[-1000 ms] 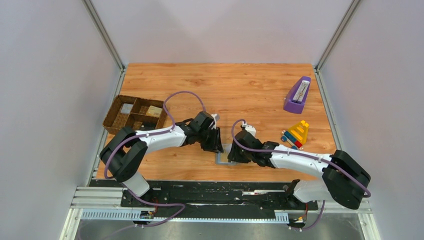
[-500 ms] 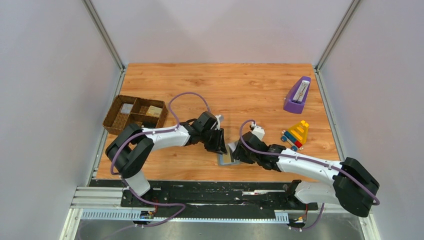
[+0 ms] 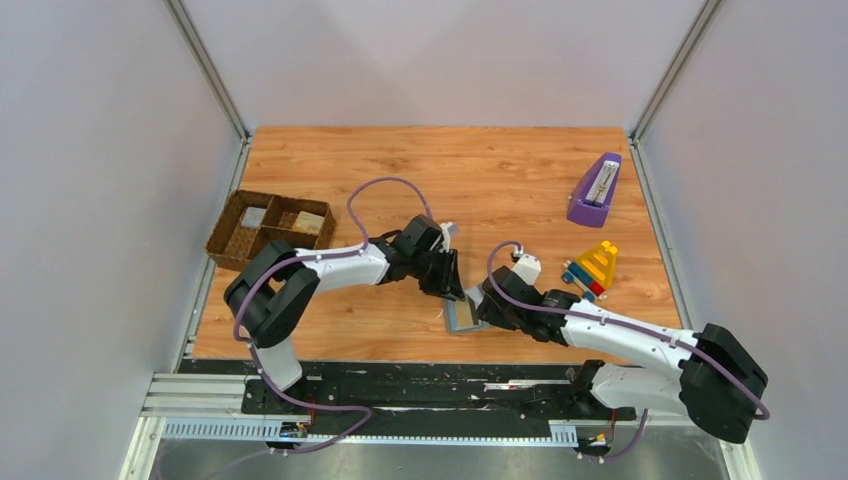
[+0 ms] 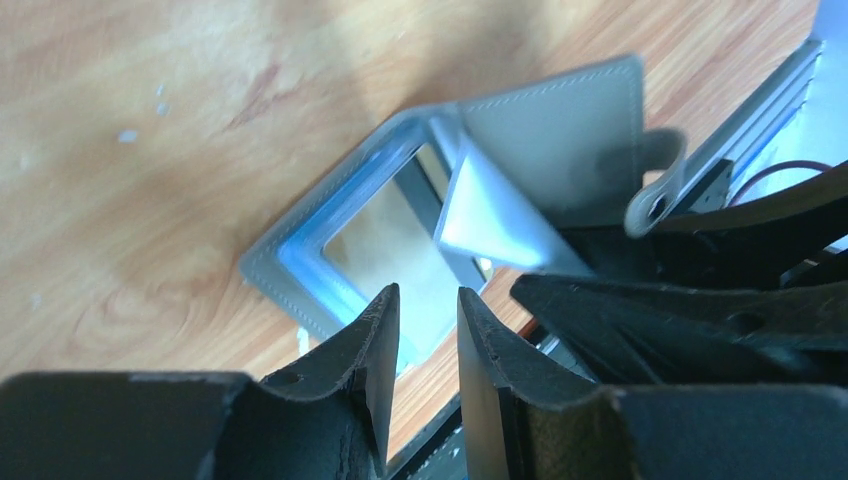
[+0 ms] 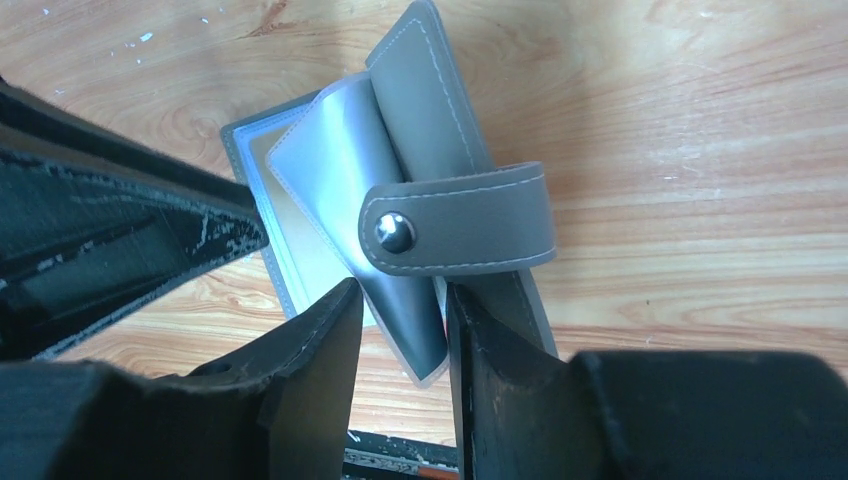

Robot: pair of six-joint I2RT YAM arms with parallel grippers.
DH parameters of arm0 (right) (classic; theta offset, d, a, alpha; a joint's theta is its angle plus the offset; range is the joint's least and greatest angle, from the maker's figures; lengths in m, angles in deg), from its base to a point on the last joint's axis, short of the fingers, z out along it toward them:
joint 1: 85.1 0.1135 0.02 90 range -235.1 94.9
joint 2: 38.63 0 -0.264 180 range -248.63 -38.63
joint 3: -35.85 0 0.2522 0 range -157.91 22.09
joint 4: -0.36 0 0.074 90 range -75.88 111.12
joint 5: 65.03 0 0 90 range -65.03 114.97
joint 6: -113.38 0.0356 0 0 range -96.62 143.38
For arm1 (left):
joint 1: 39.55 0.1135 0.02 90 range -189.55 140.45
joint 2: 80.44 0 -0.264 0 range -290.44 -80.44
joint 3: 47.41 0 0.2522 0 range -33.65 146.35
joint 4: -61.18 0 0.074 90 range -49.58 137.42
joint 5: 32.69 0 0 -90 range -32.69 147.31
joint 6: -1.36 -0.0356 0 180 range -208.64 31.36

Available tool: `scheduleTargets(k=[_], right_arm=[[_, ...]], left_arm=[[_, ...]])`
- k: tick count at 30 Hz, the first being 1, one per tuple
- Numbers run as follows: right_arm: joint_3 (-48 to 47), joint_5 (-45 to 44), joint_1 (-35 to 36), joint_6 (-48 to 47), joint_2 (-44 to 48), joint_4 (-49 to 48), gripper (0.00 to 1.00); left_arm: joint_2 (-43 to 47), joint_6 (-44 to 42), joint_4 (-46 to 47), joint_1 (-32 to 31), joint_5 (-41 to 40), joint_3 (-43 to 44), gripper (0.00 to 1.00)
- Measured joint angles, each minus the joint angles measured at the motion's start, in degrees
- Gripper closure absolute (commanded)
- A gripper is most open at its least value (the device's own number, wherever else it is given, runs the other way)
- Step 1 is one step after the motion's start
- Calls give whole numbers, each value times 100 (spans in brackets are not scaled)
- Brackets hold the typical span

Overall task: Take the credit cards out of the card holder
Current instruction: Open the card holder at the center of the board.

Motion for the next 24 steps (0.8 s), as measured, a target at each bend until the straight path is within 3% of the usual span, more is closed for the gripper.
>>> scheduleTargets(k=[14,19,24], right_arm=[[-125,-280,0,-68,693,581,58],[-407,-269,0,-282,1038,962,62],[-568,85,0,-704,1445,691,64]], left_arm=[[-857,-92,356,-39,546,739,63],[-1095,-92,396,-127,688,1034,63],[-1246,-101,437,-153,699,1257,63]])
